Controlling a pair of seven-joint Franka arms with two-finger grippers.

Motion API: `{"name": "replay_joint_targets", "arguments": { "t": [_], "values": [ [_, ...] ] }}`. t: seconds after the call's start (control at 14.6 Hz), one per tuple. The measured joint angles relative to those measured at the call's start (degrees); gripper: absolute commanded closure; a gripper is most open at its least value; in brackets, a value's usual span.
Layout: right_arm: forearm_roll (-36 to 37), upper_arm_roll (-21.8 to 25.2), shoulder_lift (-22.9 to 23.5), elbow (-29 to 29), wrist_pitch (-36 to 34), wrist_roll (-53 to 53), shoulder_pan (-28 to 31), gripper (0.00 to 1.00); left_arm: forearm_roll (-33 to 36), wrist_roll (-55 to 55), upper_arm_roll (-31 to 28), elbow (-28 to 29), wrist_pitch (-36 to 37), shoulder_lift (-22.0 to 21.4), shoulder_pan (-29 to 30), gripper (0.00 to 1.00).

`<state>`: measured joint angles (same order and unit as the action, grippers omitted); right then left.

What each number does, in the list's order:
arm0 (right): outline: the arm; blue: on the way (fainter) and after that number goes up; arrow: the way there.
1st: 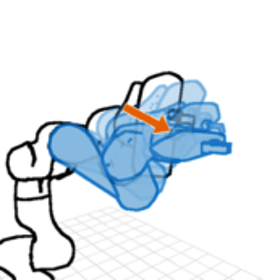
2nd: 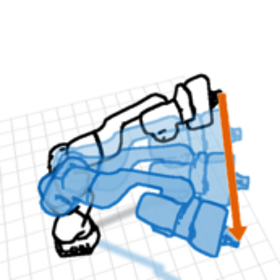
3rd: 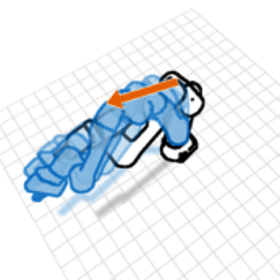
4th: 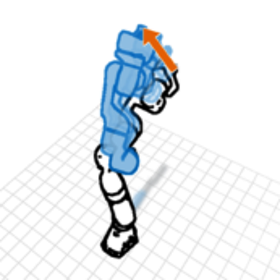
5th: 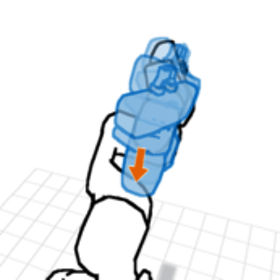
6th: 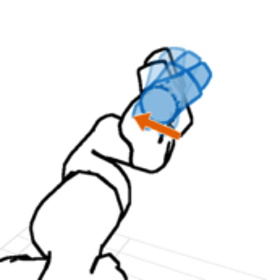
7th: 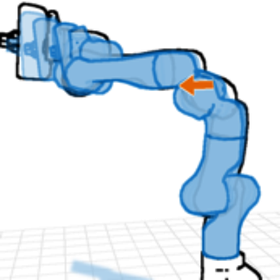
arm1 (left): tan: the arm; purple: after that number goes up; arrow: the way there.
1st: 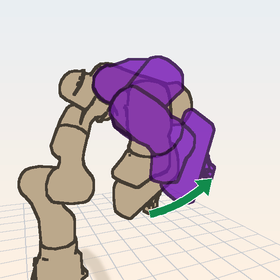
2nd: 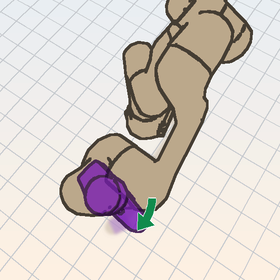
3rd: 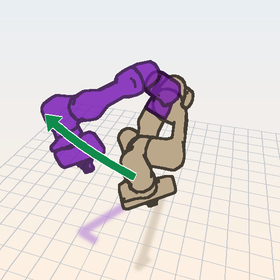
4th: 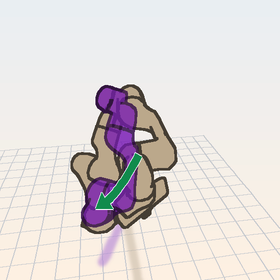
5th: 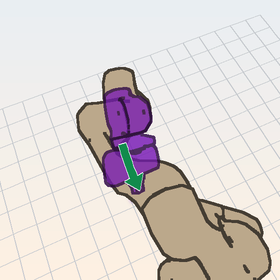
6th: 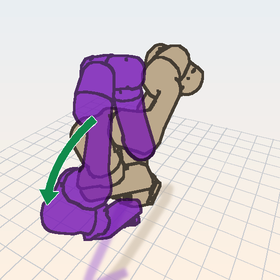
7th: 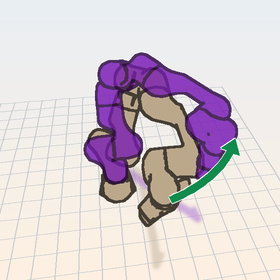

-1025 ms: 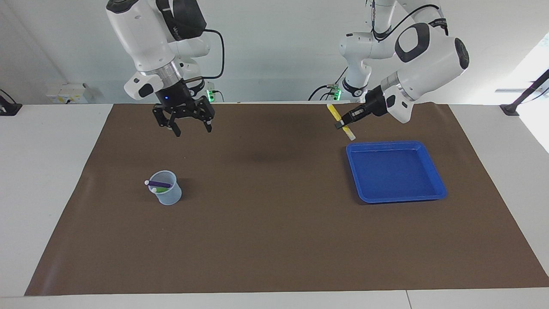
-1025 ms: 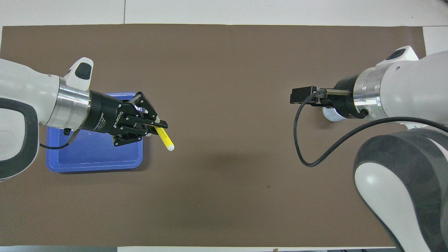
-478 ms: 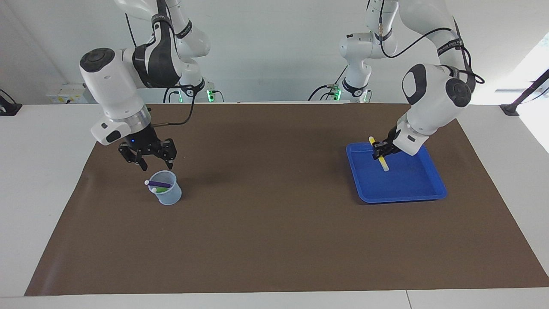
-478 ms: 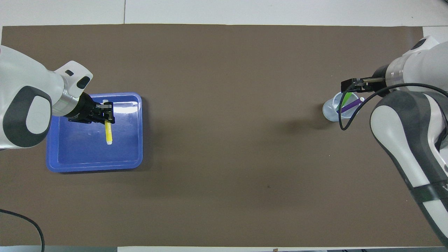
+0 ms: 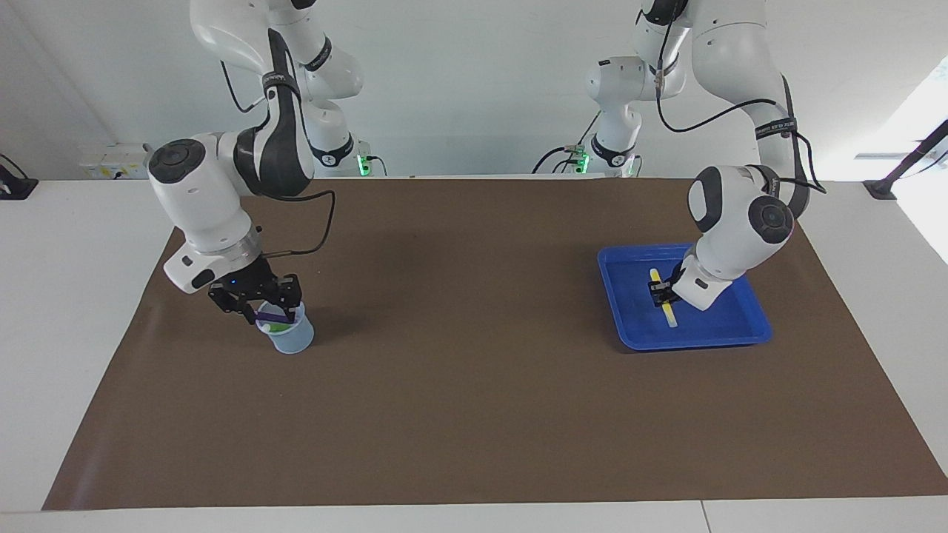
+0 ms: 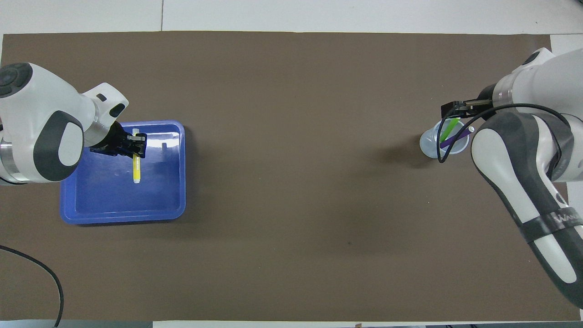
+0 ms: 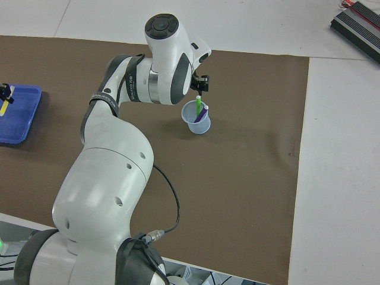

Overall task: Right arm passes pens to left for tray arrangement
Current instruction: 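Lower the yellow pen into the tray while the right gripper returns, then pull the green pen from the cup with the right gripper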

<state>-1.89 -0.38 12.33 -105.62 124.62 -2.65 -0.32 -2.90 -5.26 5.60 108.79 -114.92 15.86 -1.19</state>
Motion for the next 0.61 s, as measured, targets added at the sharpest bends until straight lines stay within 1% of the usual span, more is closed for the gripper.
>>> {"name": "replay_joint_targets", "arguments": {
  "t": [0.27,0.34,0.41,0.48,0.55,0.61],
  "values": [
    [1.1,0.4,1.3,-2.2,4.2,0.0,0.0,0.3,0.0,-2.9,0.2,1.7,-0.3,0.0,-0.1,1.0],
    [1.1,0.5,1.3,-2.8,4.5,0.0,0.0,0.35,0.0,-3.7,0.3,2.2,-0.6,0.0,-0.1,1.0],
    [1.2,0.5,1.3,-3.2,4.7,0.0,0.0,0.51,0.0,-4.2,0.4,2.6,-1.0,0.0,-0.2,1.0],
    [1.2,0.5,1.3,-3.5,4.7,0.0,0.0,0.84,0.0,-4.5,0.5,3.1,-1.3,0.0,-0.2,1.0],
    [1.2,0.5,1.3,-3.6,4.7,0.0,0.0,1.0,0.0,-4.6,0.5,3.5,-1.6,0.0,-0.2,1.0],
    [1.2,0.5,1.2,-3.7,4.7,0.0,0.0,1.0,0.0,-4.7,0.5,4.0,-2.3,0.0,-0.3,1.0]
  ]
}}
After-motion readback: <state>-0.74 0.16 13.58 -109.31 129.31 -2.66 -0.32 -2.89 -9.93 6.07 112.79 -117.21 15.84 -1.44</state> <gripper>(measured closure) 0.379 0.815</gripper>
